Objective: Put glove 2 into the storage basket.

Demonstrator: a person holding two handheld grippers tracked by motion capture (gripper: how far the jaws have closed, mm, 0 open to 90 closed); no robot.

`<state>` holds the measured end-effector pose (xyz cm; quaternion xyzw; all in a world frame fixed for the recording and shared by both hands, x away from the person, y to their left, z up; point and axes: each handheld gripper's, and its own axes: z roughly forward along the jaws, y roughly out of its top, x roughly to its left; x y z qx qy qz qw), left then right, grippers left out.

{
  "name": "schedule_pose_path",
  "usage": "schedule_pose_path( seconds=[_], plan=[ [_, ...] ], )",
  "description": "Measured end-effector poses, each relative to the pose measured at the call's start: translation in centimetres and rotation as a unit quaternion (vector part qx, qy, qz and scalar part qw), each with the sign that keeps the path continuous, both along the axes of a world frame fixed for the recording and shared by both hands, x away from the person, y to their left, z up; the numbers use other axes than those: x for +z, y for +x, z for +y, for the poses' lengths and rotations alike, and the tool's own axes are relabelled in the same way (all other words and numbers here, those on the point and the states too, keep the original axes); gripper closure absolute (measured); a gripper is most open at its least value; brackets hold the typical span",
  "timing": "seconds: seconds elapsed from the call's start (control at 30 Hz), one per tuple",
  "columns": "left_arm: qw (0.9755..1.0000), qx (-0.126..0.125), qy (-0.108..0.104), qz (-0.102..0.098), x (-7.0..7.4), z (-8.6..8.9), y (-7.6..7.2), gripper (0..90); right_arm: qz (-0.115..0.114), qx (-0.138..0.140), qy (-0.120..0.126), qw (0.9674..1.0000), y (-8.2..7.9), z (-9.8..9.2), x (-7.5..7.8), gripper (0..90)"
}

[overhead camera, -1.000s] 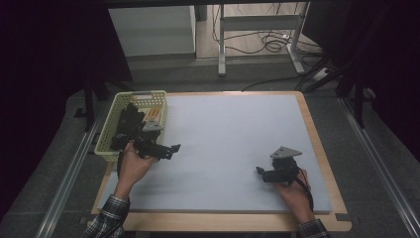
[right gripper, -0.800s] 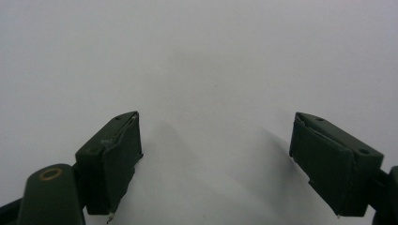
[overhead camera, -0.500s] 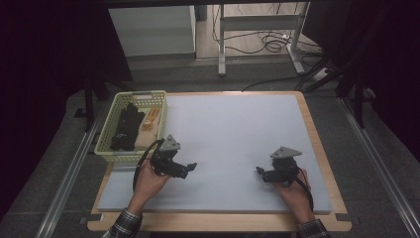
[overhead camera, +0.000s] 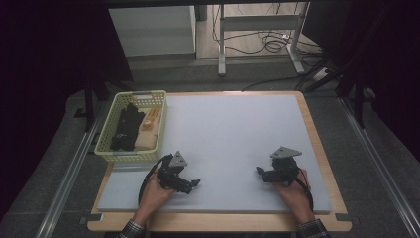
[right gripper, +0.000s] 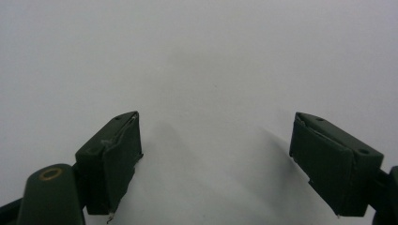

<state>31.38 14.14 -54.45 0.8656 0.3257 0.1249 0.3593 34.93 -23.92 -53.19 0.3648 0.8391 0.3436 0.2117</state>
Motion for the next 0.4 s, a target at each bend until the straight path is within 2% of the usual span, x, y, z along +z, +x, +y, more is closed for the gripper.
schedule_pose_path(
  seconds=[0.03,0.1,0.4],
  plan=[
    [1.0,-0.003,0.004,0.004,-0.29,-0.08,0.01,1.0,0.0,0.0,0.0,1.0,-0.01,0.01,0.0,16.7],
    [0.9999,-0.002,-0.001,0.011,-0.39,0.04,0.13,0.8,-0.001,0.0,0.0,1.0,-0.01,0.01,0.0,16.7],
    [0.9999,-0.003,0.004,0.012,-0.43,-0.07,0.14,0.4,0.0,-0.001,0.0,1.0,-0.04,0.0,-0.03,16.7]
  ],
)
